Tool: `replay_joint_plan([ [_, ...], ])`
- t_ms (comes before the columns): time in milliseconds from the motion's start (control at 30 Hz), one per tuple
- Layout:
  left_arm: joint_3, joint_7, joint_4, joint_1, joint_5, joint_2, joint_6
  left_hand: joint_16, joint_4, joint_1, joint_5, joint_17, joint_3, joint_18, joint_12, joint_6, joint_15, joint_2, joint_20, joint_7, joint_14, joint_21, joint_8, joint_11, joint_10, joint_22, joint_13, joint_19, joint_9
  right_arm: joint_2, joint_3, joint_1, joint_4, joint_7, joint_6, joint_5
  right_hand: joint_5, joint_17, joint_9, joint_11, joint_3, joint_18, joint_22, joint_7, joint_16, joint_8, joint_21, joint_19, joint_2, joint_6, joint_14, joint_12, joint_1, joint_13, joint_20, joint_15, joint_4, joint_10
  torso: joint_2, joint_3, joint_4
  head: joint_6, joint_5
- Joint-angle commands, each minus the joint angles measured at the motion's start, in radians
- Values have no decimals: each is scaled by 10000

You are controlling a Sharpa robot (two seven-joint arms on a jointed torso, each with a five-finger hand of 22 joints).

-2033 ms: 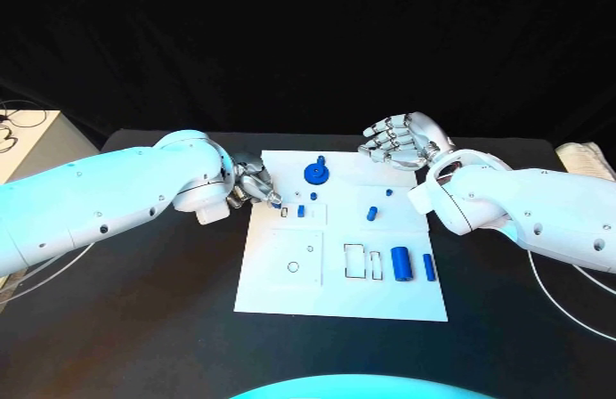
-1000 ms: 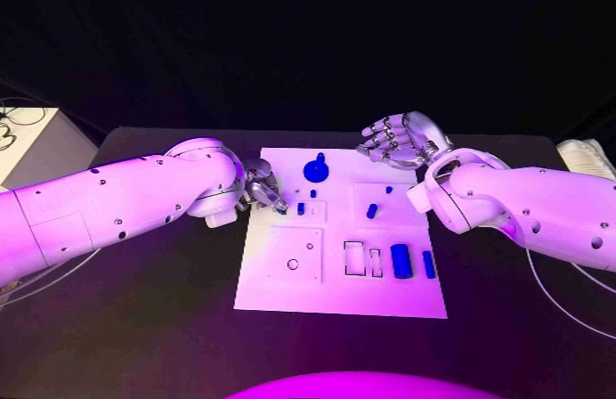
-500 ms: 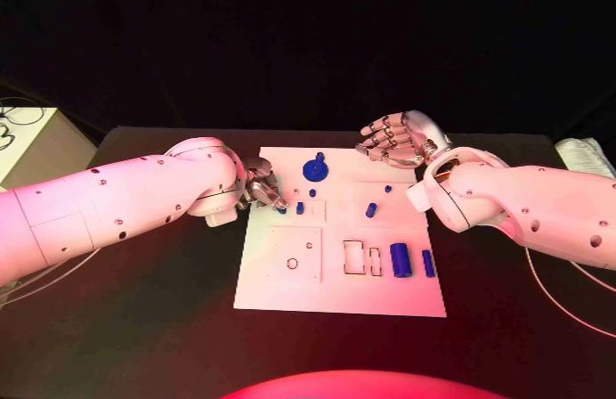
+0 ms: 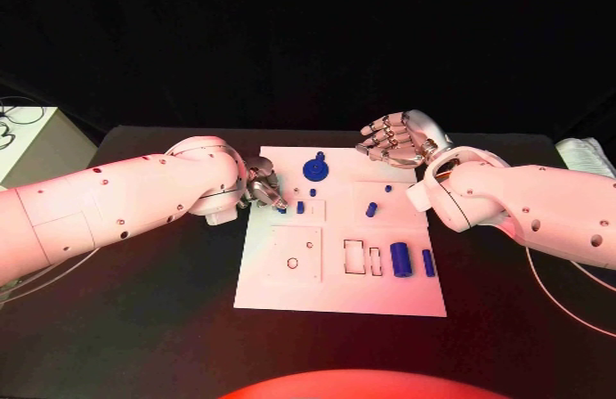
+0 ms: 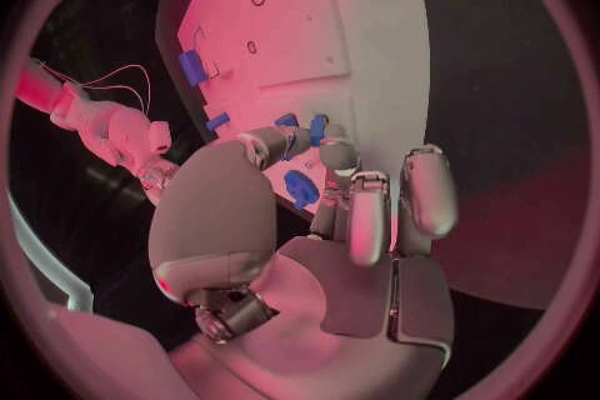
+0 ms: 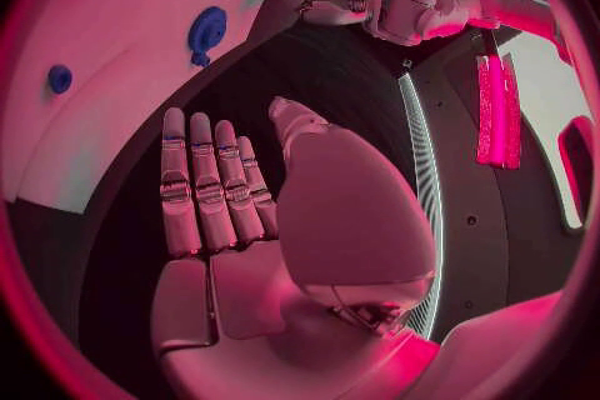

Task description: Assemble the parts on the task board

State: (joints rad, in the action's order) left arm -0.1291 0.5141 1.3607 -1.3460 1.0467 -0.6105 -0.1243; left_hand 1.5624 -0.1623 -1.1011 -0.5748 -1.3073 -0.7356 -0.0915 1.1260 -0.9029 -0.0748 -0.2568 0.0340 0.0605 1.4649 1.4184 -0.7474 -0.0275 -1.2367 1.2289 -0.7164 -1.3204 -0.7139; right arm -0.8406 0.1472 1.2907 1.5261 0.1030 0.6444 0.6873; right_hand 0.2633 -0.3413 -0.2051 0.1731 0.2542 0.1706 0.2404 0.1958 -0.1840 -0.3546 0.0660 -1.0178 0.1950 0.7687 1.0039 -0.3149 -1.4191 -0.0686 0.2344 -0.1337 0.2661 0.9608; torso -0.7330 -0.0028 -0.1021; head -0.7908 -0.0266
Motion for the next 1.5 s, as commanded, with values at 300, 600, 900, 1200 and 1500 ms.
replay_joint_plan([
  [300,-23,36,-14,58,254,82,-425,69,1883,15,-56,-2598,-1848,117,34,-207,-64,85,-12,-151,1047,37,-47,-12,-34,14,21,-86,-912,-3,-2,-5,22,55,-178,32,40,11,10,32,52,128,-12,417,25,38,7,-57,35,-52,56,44,-68,10,29,22,9,24,-7,-1,4,-17,-12],
  [600,-25,46,-79,132,326,148,-437,63,1891,16,-57,-2585,-1854,118,40,-207,-65,88,-14,-152,1043,39,-47,-13,-38,17,8,-88,-913,-16,-2,-5,33,52,-187,32,40,11,10,32,52,128,-12,417,25,38,7,-57,35,-52,56,44,-68,10,29,22,9,24,-11,-4,1,-55,-33],
  [900,-26,54,-166,167,400,167,-404,65,1893,26,-55,-2588,-1857,118,38,-208,-65,95,-16,-150,1044,40,-47,-11,-37,19,12,-89,-914,-25,-2,-5,34,49,-189,33,40,11,10,32,52,128,-12,417,25,38,7,-57,35,-52,56,44,-68,10,29,22,9,24,1,-2,5,-73,-38],
  [1200,-16,44,42,174,280,-46,-149,72,1899,27,-57,-2607,-1861,125,49,-209,-66,97,-17,-151,1050,53,-48,-13,-46,48,-10,-110,-915,-19,-2,-4,33,53,-199,31,49,35,16,33,56,128,-51,420,45,41,6,-62,36,-43,68,57,-58,25,31,21,8,35,-11,-9,0,-65,-42],
  [1500,147,-13,405,175,81,-417,342,77,1913,23,-60,-2617,-1868,132,67,-213,-67,93,-18,-155,1053,68,-50,-16,-62,80,-43,-133,-916,-30,-2,-5,28,60,-202,29,49,35,16,33,56,128,-51,420,45,41,6,-62,36,-43,68,57,-58,25,31,21,8,35,-1,3,1,-82,-56],
])
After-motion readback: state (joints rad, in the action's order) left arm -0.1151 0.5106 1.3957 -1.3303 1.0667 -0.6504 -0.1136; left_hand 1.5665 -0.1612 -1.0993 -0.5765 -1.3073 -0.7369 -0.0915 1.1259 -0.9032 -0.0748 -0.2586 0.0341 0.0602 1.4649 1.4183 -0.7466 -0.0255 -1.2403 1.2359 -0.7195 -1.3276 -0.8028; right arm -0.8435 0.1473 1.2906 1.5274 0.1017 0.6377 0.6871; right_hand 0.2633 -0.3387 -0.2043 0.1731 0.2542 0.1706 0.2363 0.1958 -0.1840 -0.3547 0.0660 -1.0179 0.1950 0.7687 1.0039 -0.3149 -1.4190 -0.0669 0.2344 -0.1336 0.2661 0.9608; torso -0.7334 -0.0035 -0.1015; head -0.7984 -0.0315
